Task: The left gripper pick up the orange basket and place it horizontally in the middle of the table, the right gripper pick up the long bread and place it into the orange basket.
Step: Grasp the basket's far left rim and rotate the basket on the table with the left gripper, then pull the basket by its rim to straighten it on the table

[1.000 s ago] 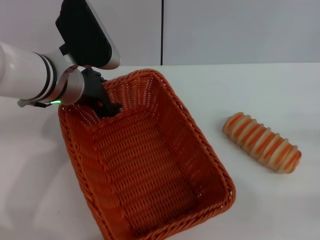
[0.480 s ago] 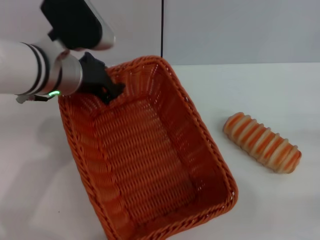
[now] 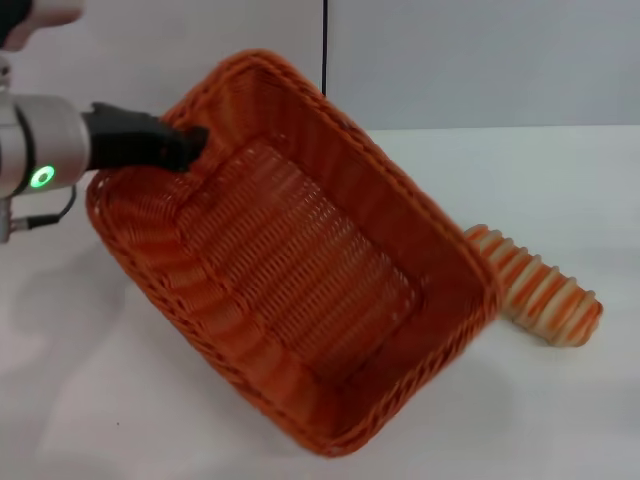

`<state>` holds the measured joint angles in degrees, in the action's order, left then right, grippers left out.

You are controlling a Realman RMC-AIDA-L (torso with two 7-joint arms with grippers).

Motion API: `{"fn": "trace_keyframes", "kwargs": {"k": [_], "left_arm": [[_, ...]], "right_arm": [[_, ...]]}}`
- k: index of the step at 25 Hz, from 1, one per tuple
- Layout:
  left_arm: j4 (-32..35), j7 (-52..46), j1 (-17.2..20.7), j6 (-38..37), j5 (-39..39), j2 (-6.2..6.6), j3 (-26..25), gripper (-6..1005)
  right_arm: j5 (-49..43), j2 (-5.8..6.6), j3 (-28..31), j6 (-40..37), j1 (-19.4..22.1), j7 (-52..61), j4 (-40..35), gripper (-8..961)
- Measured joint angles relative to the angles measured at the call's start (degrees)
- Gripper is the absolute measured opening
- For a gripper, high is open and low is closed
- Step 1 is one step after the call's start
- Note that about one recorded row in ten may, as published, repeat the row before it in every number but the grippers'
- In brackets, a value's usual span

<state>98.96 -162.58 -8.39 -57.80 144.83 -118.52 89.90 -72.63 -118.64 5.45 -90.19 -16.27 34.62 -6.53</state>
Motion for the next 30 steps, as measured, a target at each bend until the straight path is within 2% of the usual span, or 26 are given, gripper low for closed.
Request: {"fn": "trace_keyframes", "kwargs": {"k": [2,3,4,5,6,8,9,13,18,20,23,30], "left_arm": [[0.1,-0.7,1.0,0.7,0.0,-0.01,0.0,239],[1.0,-1.7,4.2,3.4,0.0,-0.04,0.5,232],[1.0,-1.7,4.2,3.4,0.0,-0.04,0.5,228],[2.0,-2.1,7.0,6.1,0.1,-0.2,1.1,224],[2.0,-2.1,7.0,6.1,0.1,-0.2,1.1,221],[3.7,-2.2,11.3,9.5,-0.5,-0.39,1.7,213],[3.7,-2.2,11.3,9.5,-0.5,-0.39,1.7,209],[4.3,-2.3,16.1,11.4,-2.5,-0.2,3.4,194],[4.5,-2.3,18.6,12.4,-2.6,-0.05,5.2,178],[5.5,-2.2,21.3,13.0,-2.6,0.1,6.9,171],[6.4,-2.1,23.1,13.0,-2.7,0.17,7.5,159],[6.0,-1.7,24.3,15.8,-2.5,0.28,9.4,153]], "right_arm": [[0.0,0.02,0.0,0.0,-0.2,0.4,-0.5,647],[-0.1,0.06,0.0,0.1,-0.9,0.8,-1.6,647],[-0.1,0.06,0.0,0.1,-0.9,0.8,-1.6,647],[-0.1,0.07,0.0,0.1,-1.2,0.9,-2.0,647],[-0.1,0.07,0.0,0.0,-1.6,1.0,-2.2,647],[-0.2,0.09,0.0,-0.1,-2.6,1.3,-2.7,646],[-0.2,0.09,0.0,-0.1,-2.6,1.3,-2.7,646],[-0.3,0.03,-0.7,-0.3,-3.8,1.5,-3.2,646],[-0.4,0.0,-1.5,0.0,-4.4,1.5,-3.0,645],[-0.4,-0.05,-1.6,0.0,-4.5,1.5,-3.0,645],[-0.4,-0.12,-1.6,-0.1,-4.6,1.5,-2.9,644],[-0.4,-0.19,-1.7,-0.2,-4.4,1.5,-2.8,643]]}}
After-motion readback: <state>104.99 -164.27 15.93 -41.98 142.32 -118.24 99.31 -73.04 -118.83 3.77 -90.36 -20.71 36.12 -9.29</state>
